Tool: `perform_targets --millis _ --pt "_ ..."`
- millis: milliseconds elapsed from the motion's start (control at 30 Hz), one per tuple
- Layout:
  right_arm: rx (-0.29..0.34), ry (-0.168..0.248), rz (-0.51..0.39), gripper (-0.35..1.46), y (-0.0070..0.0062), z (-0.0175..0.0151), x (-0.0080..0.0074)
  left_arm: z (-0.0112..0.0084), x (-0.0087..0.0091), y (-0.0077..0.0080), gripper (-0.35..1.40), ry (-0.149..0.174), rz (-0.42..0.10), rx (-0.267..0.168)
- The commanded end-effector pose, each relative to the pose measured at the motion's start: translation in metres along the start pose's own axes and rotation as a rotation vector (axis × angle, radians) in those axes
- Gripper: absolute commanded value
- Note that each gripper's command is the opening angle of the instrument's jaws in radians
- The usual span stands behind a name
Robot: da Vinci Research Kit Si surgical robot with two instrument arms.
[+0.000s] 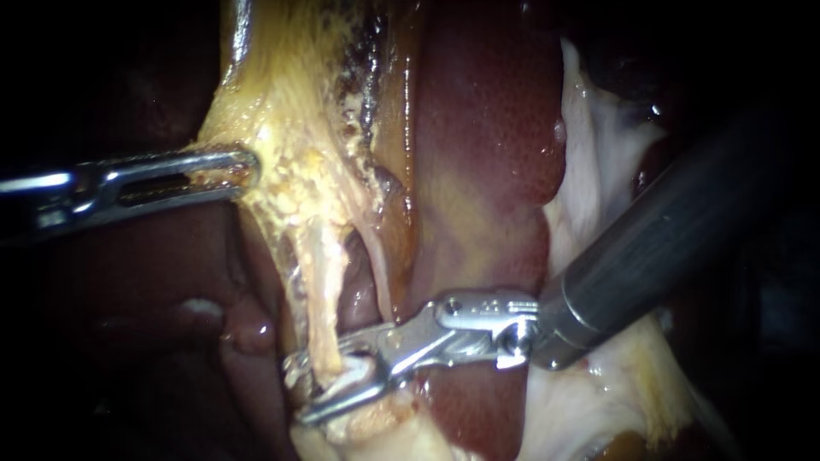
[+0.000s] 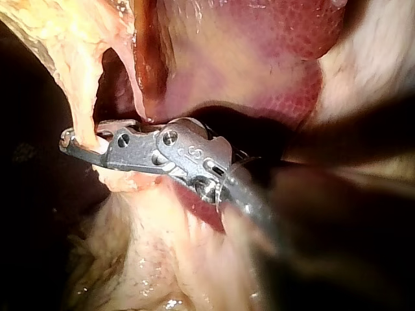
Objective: Clipping first clip left tube
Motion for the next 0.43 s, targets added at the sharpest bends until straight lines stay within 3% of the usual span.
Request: perform_targets --millis 33,433 --pt "-0.001 0.0 0.001 -0.35 0.0002 0.0 -0.0002 0.0 0.0 0.0 -0.35 0.0 0.0 0.0" --pt "0.0 0.0 0.001 -0.35 0.0004 -0.0002 -0.0003 0.0001 0.0 0.0002 -0.35 0.0 0.0 0.001"
